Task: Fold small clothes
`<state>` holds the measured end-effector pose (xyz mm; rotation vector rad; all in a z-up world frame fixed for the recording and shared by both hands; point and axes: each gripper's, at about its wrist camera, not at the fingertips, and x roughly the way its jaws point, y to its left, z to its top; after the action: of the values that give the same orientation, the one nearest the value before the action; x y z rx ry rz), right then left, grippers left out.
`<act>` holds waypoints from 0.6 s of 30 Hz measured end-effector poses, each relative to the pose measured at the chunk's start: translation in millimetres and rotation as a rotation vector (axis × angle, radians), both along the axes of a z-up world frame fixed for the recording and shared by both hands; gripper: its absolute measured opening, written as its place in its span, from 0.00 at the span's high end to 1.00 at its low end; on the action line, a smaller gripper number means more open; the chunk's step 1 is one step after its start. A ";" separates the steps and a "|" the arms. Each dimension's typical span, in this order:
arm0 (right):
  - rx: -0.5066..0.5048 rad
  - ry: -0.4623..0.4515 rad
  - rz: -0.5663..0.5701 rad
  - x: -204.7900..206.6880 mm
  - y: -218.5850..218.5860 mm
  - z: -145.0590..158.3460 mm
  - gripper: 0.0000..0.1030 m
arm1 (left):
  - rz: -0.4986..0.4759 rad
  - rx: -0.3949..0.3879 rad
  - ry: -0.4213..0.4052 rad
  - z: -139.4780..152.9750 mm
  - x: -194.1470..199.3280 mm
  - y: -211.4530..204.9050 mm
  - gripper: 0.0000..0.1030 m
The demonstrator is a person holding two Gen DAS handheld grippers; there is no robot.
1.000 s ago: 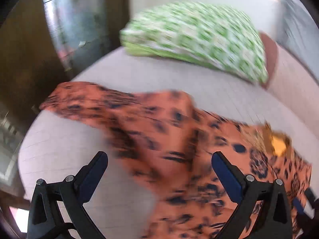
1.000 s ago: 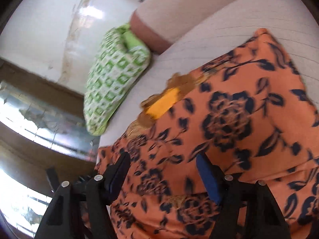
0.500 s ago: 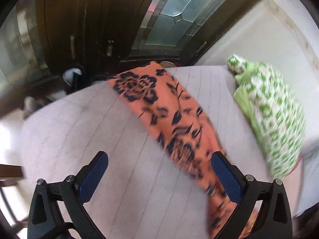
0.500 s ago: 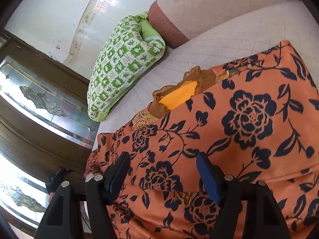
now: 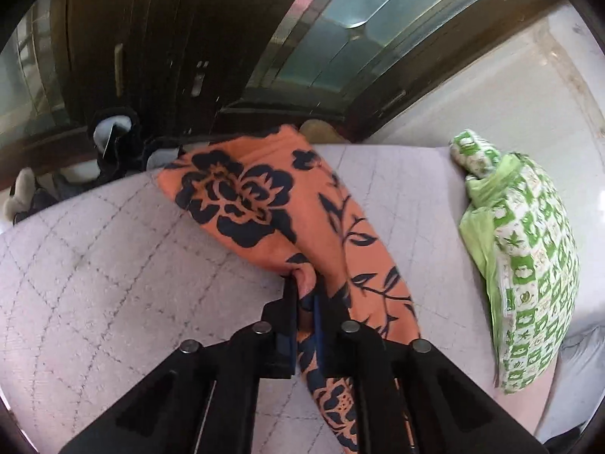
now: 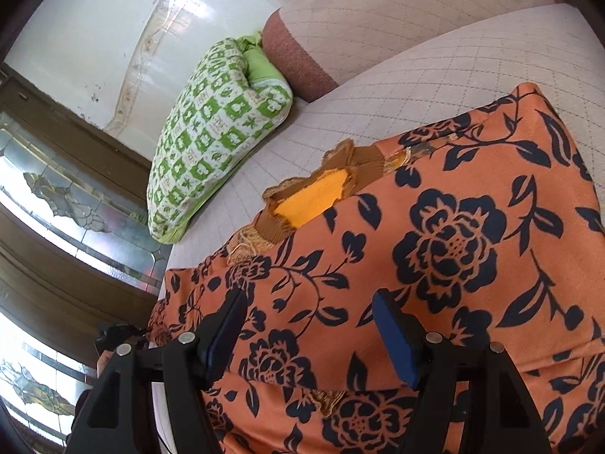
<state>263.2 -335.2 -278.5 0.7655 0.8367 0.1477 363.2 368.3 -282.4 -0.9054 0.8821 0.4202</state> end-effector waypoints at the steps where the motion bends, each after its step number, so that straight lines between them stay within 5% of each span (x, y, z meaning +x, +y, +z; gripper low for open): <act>1: 0.002 -0.002 -0.009 -0.2 -1.9 0.3 0.30 | -0.015 0.031 -0.021 6.6 -0.4 -6.8 0.95; 8: 0.030 -0.043 -0.087 -10.0 -23.5 11.7 0.30 | -0.274 0.210 -0.161 97.5 -12.1 -104.4 0.95; 12: 0.069 -0.066 -0.151 -19.5 -44.5 19.1 0.30 | -0.503 0.305 -0.238 147.0 -31.9 -211.0 0.95; 18: 0.129 -0.084 -0.254 -38.2 -92.1 26.1 0.30 | -0.824 0.345 -0.277 166.4 -63.8 -381.3 0.95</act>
<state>225.0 -427.2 -252.4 0.9735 0.6484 0.0074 299.4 -13.0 -116.0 -0.2226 0.8155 -0.2617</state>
